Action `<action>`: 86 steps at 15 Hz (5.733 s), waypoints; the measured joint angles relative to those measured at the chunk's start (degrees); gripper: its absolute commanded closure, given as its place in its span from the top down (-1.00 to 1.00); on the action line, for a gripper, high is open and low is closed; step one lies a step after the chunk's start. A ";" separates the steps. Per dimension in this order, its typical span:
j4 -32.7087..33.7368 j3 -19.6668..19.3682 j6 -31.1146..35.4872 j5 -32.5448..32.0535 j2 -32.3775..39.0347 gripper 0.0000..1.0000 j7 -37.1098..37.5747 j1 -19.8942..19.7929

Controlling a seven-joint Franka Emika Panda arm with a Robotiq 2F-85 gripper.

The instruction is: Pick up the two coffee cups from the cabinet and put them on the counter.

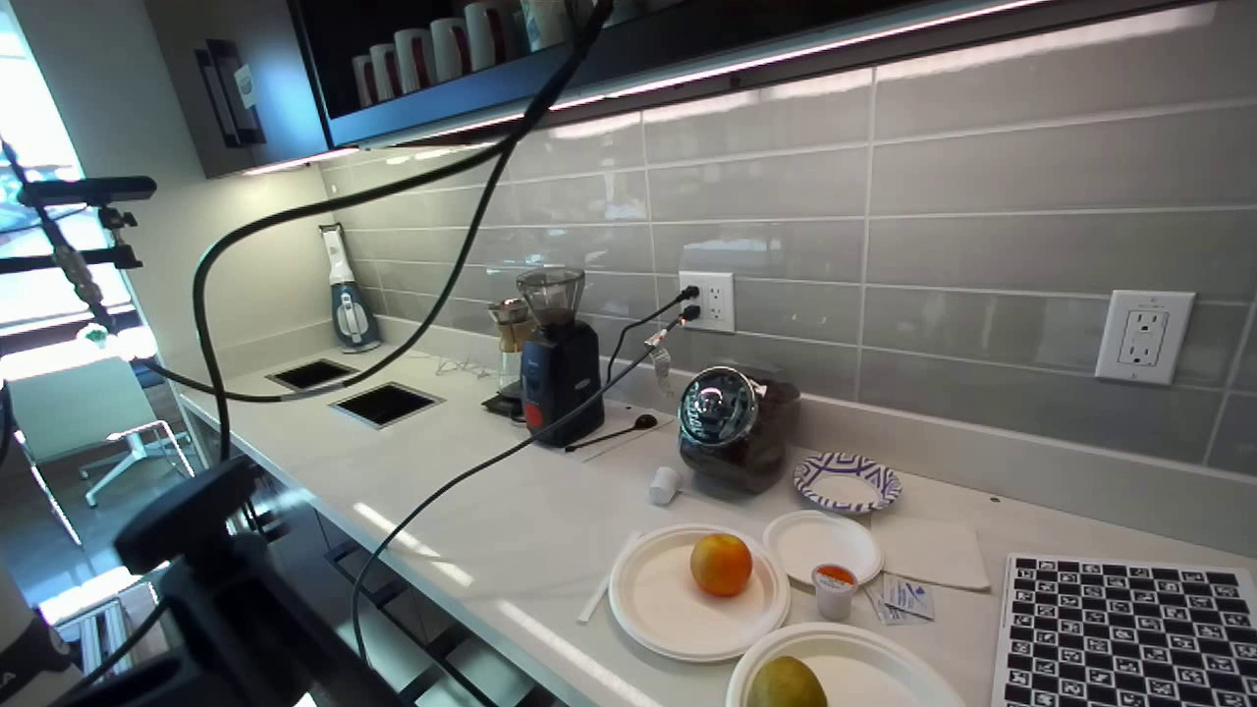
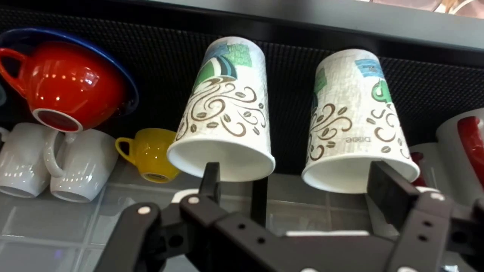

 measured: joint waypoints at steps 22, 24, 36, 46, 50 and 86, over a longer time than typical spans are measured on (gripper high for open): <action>6.36 -0.03 0.04 3.20 7.21 1.00 -0.21 -1.02; 6.36 -0.03 0.04 3.20 7.41 1.00 0.07 -1.02; 6.36 -0.01 -1.11 3.19 8.63 0.18 1.99 -0.96; 6.49 0.22 -2.43 3.20 8.77 -0.99 3.07 -0.91; 8.15 0.59 -3.58 3.42 8.77 -0.97 4.69 -0.89; -33.07 5.62 5.72 -7.05 -19.21 -0.89 12.69 1.14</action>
